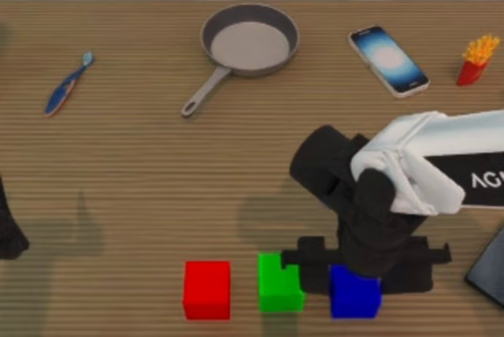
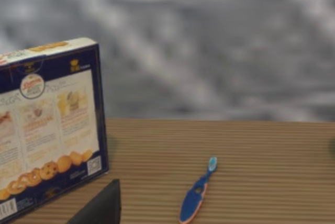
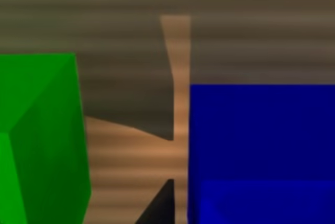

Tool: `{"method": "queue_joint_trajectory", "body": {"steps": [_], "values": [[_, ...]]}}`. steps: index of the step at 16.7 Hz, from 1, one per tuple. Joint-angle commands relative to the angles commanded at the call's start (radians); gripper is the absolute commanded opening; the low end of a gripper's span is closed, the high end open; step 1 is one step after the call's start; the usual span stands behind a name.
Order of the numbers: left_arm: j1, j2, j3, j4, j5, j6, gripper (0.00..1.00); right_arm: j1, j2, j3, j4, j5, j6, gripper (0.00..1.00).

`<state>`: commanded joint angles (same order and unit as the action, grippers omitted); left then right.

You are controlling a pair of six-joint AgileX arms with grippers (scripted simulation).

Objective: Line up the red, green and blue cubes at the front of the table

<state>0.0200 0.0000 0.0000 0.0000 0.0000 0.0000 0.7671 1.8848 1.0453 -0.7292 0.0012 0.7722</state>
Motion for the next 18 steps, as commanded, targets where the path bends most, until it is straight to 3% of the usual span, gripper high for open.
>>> {"method": "queue_joint_trajectory", "body": {"steps": [2,11,18], "values": [[0.0,0.0,0.0,0.0,0.0,0.0,1.0,0.0,0.0,0.0,0.0,0.0,0.0,1.0],[0.0,0.0,0.0,0.0,0.0,0.0,1.0,0.0,-0.002,0.003,-0.004,0.0,0.0,1.0],[0.0,0.0,0.0,0.0,0.0,0.0,1.0,0.007,-0.1,0.133,-0.244,0.0,-0.001,1.0]]}}
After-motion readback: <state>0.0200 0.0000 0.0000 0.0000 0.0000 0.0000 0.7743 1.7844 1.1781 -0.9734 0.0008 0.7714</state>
